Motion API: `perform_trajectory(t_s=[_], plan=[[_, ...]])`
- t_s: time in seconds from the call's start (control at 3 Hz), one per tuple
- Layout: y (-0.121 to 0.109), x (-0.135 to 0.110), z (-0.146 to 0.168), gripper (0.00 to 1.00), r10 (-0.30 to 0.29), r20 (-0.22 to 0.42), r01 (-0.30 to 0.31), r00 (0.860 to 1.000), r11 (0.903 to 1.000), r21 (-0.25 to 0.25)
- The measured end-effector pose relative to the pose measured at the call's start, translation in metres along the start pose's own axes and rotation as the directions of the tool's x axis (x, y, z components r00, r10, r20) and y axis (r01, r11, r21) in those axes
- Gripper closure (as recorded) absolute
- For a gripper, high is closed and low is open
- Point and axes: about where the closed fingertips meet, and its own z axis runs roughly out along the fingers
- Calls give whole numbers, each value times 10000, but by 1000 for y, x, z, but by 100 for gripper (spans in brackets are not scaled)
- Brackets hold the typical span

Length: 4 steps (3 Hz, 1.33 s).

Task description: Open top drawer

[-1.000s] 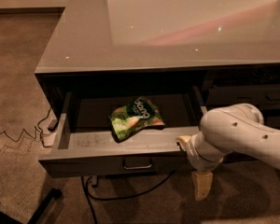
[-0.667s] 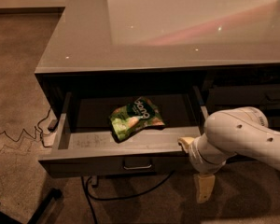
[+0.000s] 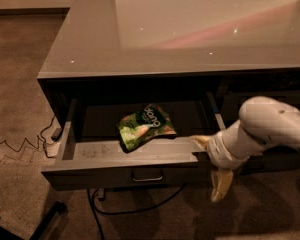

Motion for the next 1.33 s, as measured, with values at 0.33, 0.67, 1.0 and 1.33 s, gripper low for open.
perform_trajectory(t_s=[0.33,0.67,1.0,1.33], plan=[[-35,-19,-22,0,-999,802,974,9918,9946,349],[-66,-37,-44,0,-1661,1291,1577,9776,9848,732],[-73,-38,-50,18,-1738,1296,1635,9762,9827,865],[-73,-38,-50,41,-1738,1296,1635,9762,9827,865]])
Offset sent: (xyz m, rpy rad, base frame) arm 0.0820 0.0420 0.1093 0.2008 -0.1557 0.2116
